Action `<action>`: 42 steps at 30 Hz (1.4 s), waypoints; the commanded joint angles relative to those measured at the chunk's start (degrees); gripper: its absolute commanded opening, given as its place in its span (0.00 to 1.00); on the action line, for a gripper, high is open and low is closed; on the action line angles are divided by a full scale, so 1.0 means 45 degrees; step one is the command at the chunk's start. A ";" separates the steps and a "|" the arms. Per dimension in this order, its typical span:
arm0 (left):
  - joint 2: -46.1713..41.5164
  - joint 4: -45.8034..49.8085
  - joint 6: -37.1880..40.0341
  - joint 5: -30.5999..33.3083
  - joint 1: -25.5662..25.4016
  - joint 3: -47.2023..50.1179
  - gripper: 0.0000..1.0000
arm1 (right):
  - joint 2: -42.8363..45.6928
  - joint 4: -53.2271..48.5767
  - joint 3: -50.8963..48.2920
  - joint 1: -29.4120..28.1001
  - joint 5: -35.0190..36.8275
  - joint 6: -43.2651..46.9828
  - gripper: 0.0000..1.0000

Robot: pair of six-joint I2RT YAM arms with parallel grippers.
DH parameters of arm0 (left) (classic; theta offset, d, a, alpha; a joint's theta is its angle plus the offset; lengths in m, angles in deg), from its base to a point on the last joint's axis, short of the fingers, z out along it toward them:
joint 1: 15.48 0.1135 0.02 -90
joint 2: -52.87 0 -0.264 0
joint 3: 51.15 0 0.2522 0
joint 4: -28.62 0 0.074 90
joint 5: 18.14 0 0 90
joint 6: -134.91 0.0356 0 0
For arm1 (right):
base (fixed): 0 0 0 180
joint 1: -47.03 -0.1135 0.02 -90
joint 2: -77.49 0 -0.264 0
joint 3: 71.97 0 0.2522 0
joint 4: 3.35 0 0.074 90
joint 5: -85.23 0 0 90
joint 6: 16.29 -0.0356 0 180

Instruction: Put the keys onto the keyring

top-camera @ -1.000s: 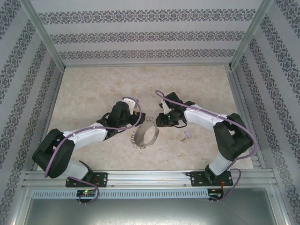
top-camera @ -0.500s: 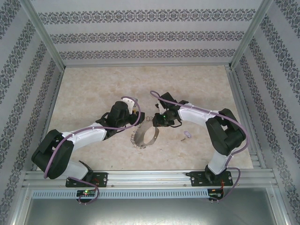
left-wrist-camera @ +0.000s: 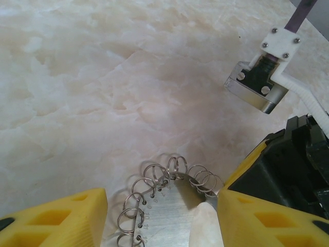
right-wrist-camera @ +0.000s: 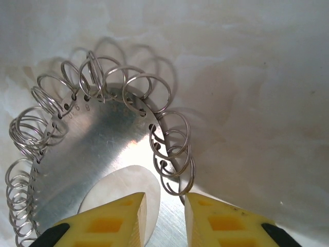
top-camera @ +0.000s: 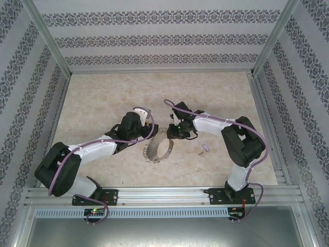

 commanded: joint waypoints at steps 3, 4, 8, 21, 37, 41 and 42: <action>0.0001 -0.0297 0.0202 0.0000 0.0144 0.0103 0.59 | -0.0196 0.0808 -0.0103 0.0318 -0.0513 -0.0790 0.23; 0.0026 -0.0310 0.0195 -0.0007 0.0151 0.0102 0.59 | -0.0221 0.0865 -0.0111 0.0353 -0.0600 -0.0884 0.23; 0.0107 -0.0386 0.0179 -0.0039 0.0158 0.0101 0.59 | -0.0164 0.1199 -0.0384 0.0383 -0.0745 -0.1362 0.23; 0.0186 -0.0665 0.0099 -0.0191 0.0160 0.0222 0.59 | 0.1082 0.2021 -0.1692 0.0666 -0.0245 -0.2646 0.22; 0.0391 -0.0812 0.0099 -0.0348 0.0164 0.0201 0.59 | 0.1325 0.3546 -0.2666 0.0954 -0.0644 -0.4126 0.31; 0.0386 -0.0812 0.0108 -0.0348 0.0164 0.0215 0.59 | 0.1150 0.3959 -0.2825 0.1003 -0.0837 -0.4317 0.29; 0.0403 -0.0822 0.0104 -0.0334 0.0160 0.0204 0.59 | 0.1099 0.4041 -0.2827 0.1021 -0.0882 -0.4338 0.29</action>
